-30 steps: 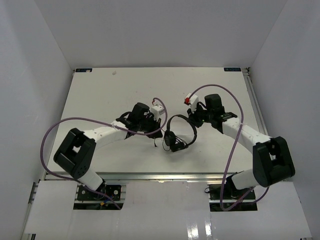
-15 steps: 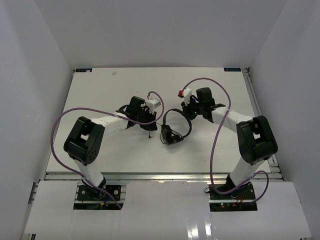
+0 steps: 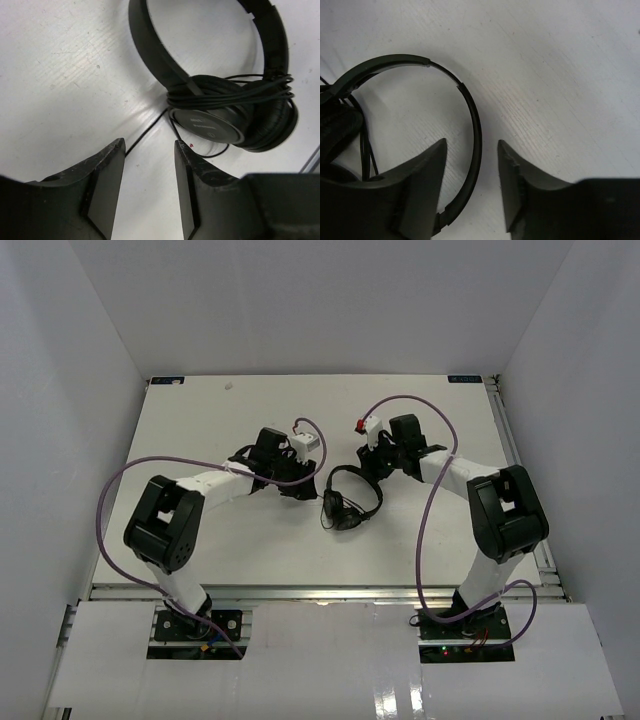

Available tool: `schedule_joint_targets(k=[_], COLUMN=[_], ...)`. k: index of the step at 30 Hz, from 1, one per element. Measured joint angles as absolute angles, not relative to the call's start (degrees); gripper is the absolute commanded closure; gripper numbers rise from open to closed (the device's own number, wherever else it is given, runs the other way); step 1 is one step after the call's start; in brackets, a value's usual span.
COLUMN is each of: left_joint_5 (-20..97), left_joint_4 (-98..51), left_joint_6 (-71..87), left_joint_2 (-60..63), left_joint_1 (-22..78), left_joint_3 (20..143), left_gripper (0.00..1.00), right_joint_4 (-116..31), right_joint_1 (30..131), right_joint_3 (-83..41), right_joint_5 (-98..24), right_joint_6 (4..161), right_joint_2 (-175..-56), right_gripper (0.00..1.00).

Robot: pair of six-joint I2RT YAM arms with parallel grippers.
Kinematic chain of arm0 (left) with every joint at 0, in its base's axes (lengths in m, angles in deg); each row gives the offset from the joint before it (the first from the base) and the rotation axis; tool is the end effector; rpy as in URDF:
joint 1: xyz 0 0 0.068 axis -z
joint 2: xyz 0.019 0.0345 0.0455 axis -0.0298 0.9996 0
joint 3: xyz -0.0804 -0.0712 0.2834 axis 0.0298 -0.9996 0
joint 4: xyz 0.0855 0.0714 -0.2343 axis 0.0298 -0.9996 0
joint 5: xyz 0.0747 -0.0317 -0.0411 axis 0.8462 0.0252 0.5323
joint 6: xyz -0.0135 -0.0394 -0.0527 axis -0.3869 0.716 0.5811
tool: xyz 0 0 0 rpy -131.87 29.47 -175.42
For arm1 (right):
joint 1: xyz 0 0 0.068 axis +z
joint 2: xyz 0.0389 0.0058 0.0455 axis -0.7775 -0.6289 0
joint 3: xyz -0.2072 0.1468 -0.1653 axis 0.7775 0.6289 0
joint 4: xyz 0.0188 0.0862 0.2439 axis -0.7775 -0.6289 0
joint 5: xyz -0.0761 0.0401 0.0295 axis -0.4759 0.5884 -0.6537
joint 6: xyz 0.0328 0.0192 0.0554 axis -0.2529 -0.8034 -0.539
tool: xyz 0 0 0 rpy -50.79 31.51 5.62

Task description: Wrap the headphones

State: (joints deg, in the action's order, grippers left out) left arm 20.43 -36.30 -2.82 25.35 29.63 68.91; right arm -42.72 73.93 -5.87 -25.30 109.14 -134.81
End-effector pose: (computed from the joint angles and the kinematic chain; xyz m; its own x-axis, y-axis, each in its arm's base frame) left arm 0.3153 -0.1938 0.2012 -0.6922 0.3522 -0.6299 0.6581 0.6664 -0.3506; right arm 0.3557 0.1694 0.2116 -0.3633 -0.5020 -0.7849 -0.7667 0.6397 -0.0543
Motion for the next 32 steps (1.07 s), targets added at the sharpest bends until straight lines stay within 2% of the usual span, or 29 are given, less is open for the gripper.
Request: schedule_joint_targets(k=[5,7,9,10,15,21,27,32], left_joint_5=[19.75,19.44,18.99,18.86,18.63,19.38,21.88,23.76], left_joint_4=[-37.04,-36.64,-36.28,-35.95,-33.37,-31.24,-35.22,-39.42], left_joint_6=[-1.75,-0.85,0.24,1.12,5.92,12.26,17.01,18.63], left_joint_2=[17.49,13.47,8.53,5.68,-11.77,-33.71,-51.24,-56.68], left_joint_1=[29.63,29.63,29.63,29.63,29.63,29.61,29.61,29.61], left_joint_3=[65.82,64.28,62.03,60.69,52.67,44.96,40.38,40.33], left_gripper=[0.31,0.2,0.04,0.02,0.02,0.02,0.02,0.02], right_joint_4=[-46.14,-47.51,-49.13,-49.77,-51.77,-53.72,-57.99,-60.11], right_joint_1=[73.84,73.48,72.75,72.2,70.12,70.27,68.46,66.42], right_joint_3=[-6.16,-6.19,-6.19,-6.16,-2.95,5.32,9.13,10.61], right_joint_5=[-25.54,-25.68,-25.83,-26.04,-28.95,-38.18,-47.73,-49.81], right_joint_6=[108.65,108.35,108.06,107.88,106.81,103.71,103.14,103.22], right_joint_2=[-129.99,-126.52,-122.21,-119.63,-104.0,-86.93,-79.48,-77.05], right_gripper=[0.17,0.03,0.1,0.1,0.1,0.1,0.1,0.1])
